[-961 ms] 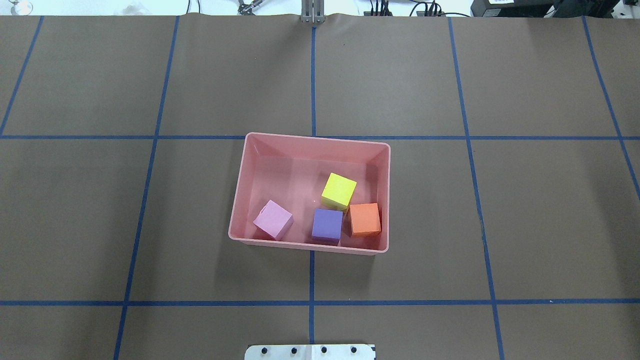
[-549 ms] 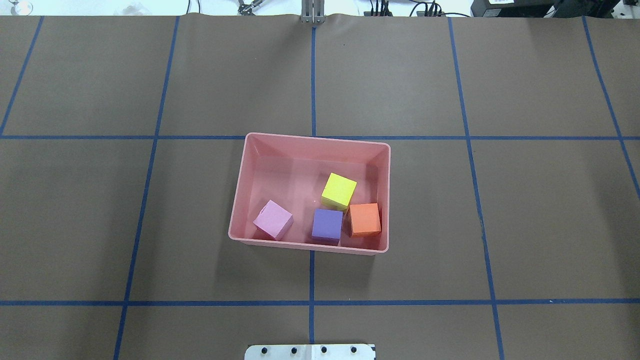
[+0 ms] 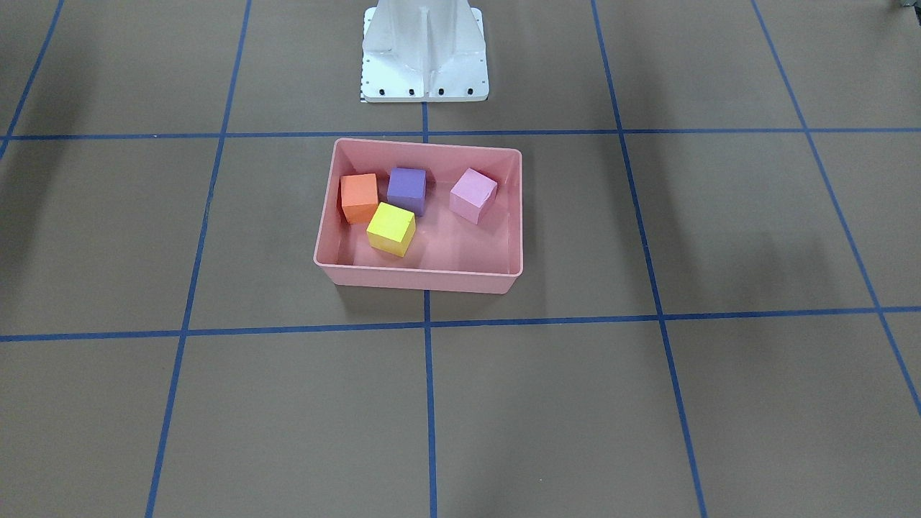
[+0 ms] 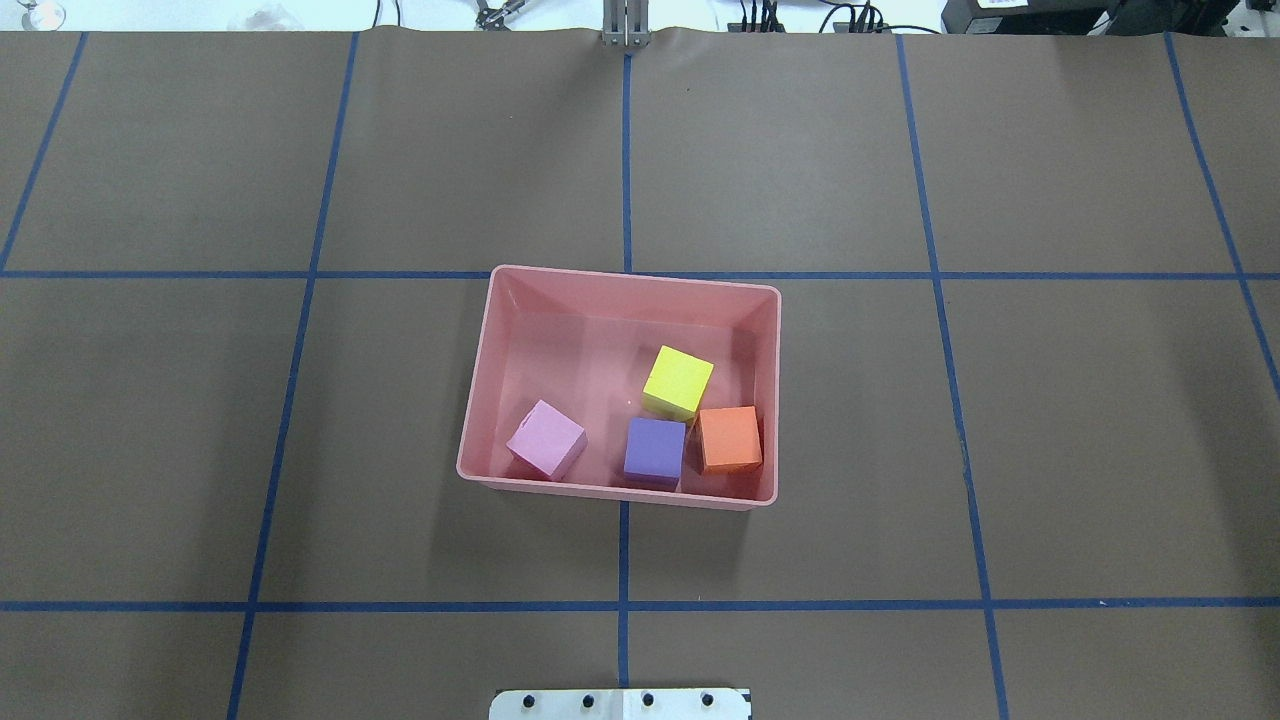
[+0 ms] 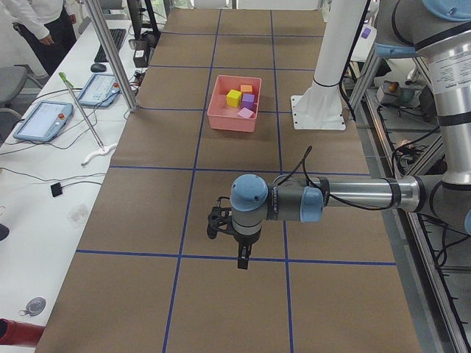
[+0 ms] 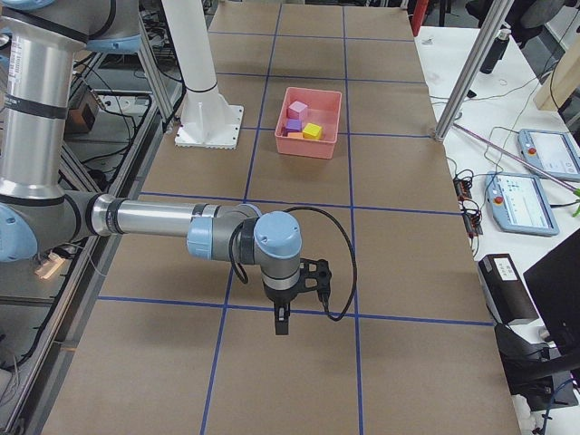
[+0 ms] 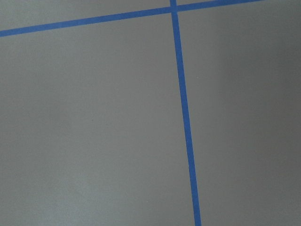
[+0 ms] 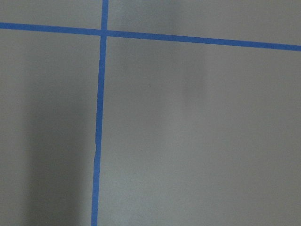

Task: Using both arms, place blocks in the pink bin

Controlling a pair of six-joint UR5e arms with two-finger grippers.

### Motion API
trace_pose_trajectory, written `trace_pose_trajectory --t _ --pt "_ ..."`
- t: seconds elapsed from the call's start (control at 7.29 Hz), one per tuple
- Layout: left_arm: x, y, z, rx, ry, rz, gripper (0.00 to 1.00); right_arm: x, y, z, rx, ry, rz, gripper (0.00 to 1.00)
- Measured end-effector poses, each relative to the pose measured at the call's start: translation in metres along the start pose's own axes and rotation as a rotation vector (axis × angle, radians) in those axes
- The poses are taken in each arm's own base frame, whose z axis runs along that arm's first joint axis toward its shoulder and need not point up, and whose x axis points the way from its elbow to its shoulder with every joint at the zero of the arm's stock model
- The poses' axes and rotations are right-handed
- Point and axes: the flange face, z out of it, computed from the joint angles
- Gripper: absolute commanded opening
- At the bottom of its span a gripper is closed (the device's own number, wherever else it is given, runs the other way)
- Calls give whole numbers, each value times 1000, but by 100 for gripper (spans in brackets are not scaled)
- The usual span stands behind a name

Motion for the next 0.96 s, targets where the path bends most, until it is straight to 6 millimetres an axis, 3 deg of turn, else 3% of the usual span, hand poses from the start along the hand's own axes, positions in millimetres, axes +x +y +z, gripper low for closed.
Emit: trace_pose_trajectory --t 0.96 --pt "4 -2 -4 8 1 10 100 -1 4 11 -26 -6 -5 100"
